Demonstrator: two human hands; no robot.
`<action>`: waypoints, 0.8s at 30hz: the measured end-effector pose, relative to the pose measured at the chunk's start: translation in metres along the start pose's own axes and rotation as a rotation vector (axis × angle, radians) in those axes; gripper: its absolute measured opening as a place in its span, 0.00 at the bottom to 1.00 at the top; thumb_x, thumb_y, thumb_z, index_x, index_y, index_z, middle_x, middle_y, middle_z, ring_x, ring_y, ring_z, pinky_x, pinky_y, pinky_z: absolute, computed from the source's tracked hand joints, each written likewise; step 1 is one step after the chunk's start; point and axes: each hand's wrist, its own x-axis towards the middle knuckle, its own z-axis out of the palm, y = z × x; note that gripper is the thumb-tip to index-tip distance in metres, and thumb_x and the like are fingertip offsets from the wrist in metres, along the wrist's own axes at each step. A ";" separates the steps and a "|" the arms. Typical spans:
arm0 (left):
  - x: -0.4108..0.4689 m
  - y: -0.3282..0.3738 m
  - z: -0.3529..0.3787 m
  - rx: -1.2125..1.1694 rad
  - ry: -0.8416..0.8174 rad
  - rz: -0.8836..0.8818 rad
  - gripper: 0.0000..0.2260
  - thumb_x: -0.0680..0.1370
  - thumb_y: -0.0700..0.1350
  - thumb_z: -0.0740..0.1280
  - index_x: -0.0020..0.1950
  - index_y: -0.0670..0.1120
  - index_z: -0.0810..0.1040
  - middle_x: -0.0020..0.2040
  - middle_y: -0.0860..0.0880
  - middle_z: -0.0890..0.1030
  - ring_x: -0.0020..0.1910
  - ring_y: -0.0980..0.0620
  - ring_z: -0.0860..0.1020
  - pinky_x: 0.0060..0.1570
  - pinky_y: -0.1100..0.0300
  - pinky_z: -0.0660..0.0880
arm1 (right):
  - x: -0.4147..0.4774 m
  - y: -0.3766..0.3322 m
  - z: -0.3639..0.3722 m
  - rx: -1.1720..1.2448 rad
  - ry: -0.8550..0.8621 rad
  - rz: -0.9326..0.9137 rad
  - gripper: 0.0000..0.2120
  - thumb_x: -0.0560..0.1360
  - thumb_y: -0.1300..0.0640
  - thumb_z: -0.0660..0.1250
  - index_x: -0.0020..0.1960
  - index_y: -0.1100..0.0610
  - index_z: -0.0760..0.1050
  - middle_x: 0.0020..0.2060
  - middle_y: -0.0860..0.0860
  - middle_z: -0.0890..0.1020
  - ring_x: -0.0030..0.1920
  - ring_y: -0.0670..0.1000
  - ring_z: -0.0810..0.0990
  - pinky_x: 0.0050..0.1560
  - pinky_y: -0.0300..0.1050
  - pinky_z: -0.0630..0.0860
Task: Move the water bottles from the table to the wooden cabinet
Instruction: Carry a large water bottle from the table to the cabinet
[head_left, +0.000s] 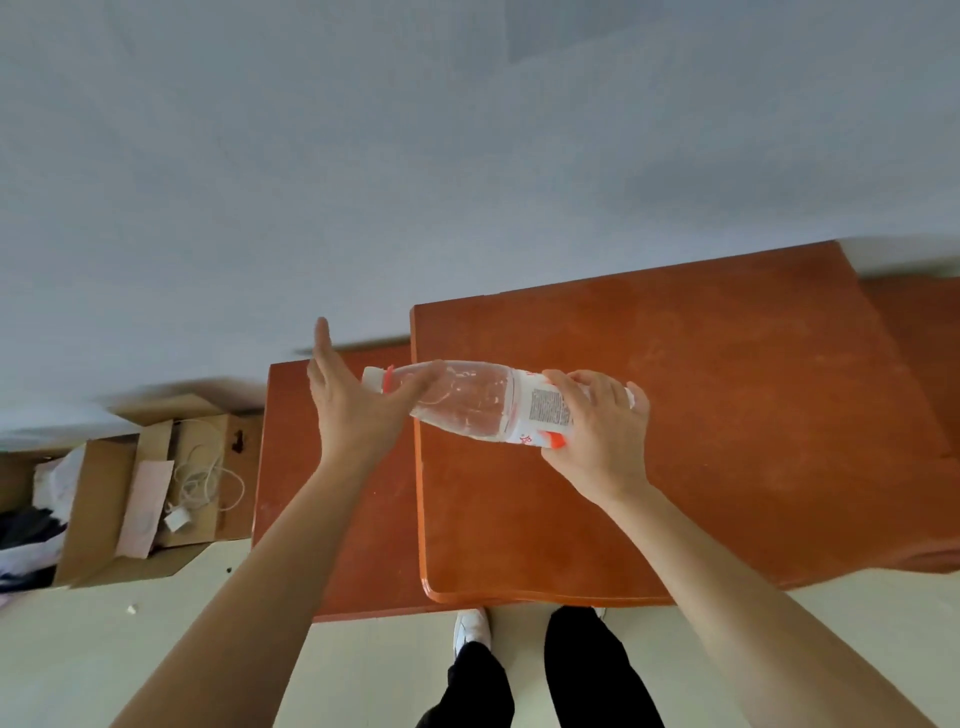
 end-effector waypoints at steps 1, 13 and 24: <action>0.012 0.003 0.008 0.026 -0.081 0.001 0.54 0.64 0.67 0.77 0.81 0.57 0.51 0.80 0.47 0.58 0.78 0.44 0.60 0.72 0.43 0.63 | 0.008 0.005 0.007 0.016 -0.007 0.006 0.38 0.62 0.45 0.83 0.68 0.49 0.74 0.60 0.52 0.80 0.63 0.56 0.78 0.66 0.69 0.68; 0.095 0.078 0.064 0.335 0.130 0.591 0.38 0.65 0.58 0.80 0.72 0.51 0.72 0.67 0.43 0.66 0.67 0.44 0.64 0.56 0.56 0.69 | 0.127 -0.001 0.090 0.490 -0.002 0.147 0.37 0.64 0.46 0.82 0.68 0.53 0.73 0.61 0.49 0.81 0.61 0.51 0.80 0.55 0.46 0.78; 0.106 0.087 0.124 0.518 0.026 0.932 0.35 0.66 0.38 0.79 0.72 0.46 0.74 0.77 0.41 0.67 0.71 0.38 0.69 0.66 0.47 0.70 | 0.148 0.022 0.120 0.684 -0.145 0.308 0.43 0.64 0.47 0.83 0.73 0.52 0.67 0.62 0.48 0.81 0.61 0.51 0.81 0.56 0.38 0.73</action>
